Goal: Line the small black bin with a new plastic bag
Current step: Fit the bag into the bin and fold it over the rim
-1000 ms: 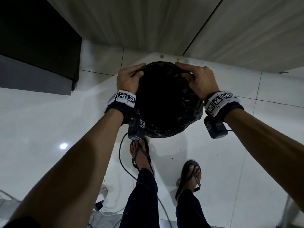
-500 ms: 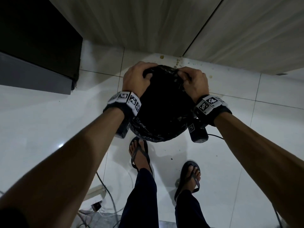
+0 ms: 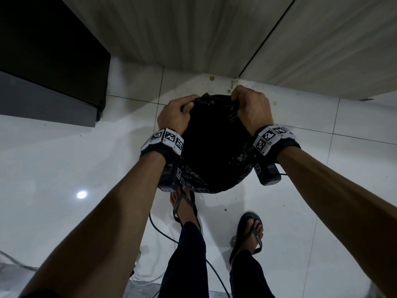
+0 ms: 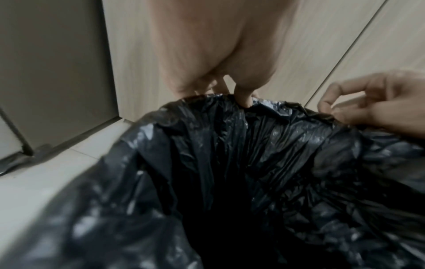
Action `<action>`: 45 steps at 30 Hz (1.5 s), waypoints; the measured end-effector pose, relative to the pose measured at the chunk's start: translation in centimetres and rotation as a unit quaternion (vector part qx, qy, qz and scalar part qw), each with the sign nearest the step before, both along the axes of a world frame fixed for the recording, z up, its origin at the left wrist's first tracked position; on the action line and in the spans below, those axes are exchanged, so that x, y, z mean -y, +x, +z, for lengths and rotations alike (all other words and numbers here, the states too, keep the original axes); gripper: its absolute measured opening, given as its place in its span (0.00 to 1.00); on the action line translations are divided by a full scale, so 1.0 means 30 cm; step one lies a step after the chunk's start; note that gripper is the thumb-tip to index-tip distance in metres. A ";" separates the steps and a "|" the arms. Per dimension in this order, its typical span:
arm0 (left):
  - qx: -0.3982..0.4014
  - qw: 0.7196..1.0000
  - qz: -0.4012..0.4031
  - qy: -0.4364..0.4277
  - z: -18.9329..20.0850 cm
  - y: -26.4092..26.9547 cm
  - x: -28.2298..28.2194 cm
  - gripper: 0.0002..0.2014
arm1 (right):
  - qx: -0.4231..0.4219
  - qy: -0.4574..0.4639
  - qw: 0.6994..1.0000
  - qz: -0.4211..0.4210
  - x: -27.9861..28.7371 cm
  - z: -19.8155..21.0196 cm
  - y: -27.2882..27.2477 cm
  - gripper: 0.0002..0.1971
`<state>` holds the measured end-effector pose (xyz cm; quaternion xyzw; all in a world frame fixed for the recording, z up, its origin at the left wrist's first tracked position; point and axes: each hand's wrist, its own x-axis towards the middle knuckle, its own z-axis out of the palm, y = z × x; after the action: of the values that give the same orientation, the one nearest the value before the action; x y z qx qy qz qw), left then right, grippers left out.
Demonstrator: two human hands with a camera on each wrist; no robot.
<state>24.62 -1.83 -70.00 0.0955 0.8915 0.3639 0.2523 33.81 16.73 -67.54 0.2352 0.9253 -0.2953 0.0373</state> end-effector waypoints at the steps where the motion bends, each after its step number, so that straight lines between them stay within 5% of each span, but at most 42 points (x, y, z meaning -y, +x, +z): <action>1: 0.006 1.000 0.005 -0.002 0.000 0.003 0.004 0.13 | 0.002 -0.005 1.000 -0.014 0.006 0.000 0.009 0.16; 9: 0.055 0.994 0.091 0.032 -0.027 0.028 0.042 0.12 | 0.003 -0.036 0.999 0.008 0.030 -0.031 0.098 0.18; 18: 0.049 0.979 0.187 0.059 -0.046 0.062 0.049 0.13 | -0.047 -0.058 0.993 -0.086 -0.018 -0.056 0.104 0.14; 23: -0.055 0.995 0.067 0.054 -0.006 0.020 -0.006 0.19 | -0.011 -0.141 0.980 -0.141 -0.030 -0.065 0.078 0.14; 26: -0.009 0.998 -0.005 0.066 -0.021 -0.033 -0.035 0.16 | -0.002 -0.151 0.971 -0.187 -0.054 -0.076 0.041 0.13; 30: 0.027 0.996 0.007 0.082 -0.041 -0.045 -0.032 0.15 | 0.014 -0.137 0.962 -0.237 -0.059 -0.086 0.002 0.13; 34: 0.044 0.995 0.022 0.085 -0.051 -0.034 -0.022 0.15 | -0.015 -0.018 0.983 -0.182 -0.006 -0.062 -0.008 0.21; 37: 0.067 0.993 0.028 0.094 -0.059 -0.041 -0.013 0.14 | -0.052 0.064 0.996 -0.019 0.021 -0.033 0.011 0.26; 39: 0.078 0.992 0.028 0.094 -0.068 -0.044 -0.008 0.14 | -0.050 0.030 0.997 0.044 0.029 -0.023 0.037 0.28; 42: 0.079 0.992 0.023 0.094 -0.077 -0.042 -0.004 0.13 | -0.025 -0.030 0.999 -0.002 0.033 -0.010 0.041 0.23; 45: 0.075 0.993 0.022 0.087 -0.086 -0.043 0.001 0.13 | 0.024 -0.005 0.998 0.064 0.036 -0.015 0.041 0.28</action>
<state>23.34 -1.86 -72.60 0.0698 0.8368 0.4517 0.3014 35.05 15.65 -68.00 0.1821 0.9358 -0.2912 0.0798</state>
